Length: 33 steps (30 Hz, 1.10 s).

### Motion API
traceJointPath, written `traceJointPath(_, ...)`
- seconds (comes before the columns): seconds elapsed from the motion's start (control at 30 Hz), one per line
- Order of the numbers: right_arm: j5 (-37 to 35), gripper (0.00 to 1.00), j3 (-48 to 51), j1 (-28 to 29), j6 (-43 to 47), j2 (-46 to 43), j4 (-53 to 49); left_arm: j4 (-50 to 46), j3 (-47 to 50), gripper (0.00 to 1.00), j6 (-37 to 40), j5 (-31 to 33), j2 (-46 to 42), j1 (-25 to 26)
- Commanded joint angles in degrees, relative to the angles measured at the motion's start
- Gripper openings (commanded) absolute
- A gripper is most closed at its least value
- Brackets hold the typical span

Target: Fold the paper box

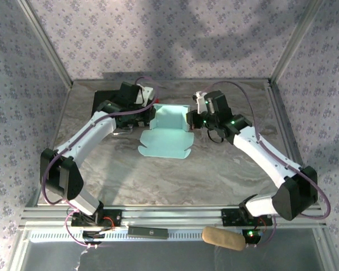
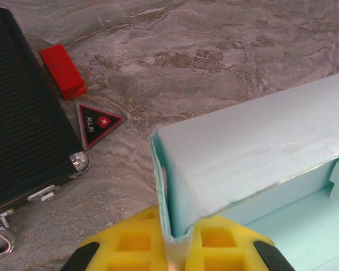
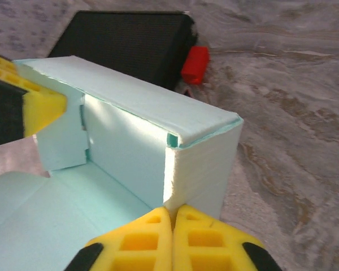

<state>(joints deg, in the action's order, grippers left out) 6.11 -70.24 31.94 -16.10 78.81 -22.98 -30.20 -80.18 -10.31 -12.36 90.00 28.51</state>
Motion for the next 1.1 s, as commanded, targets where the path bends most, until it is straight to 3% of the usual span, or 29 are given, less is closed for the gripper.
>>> traceJointPath(0.0,-10.1,0.02,-3.4,2.5,-0.5,2.4,-2.9,0.8,-1.4,0.00,1.3,-6.3,-3.0,3.1)
traceJointPath(0.27,-14.1,0.00,-4.5,3.7,-1.4,3.9,-4.0,0.3,-1.2,0.00,0.9,-4.3,-4.0,4.6)
traceJointPath(0.57,-9.4,0.20,-4.2,1.8,-1.3,4.5,-2.0,0.5,-0.1,0.00,0.9,-3.9,-5.0,4.7)
traceJointPath(1.07,-10.9,0.21,-5.5,0.3,-0.2,6.1,-2.6,0.3,-0.6,0.00,1.0,-4.0,-4.6,5.0)
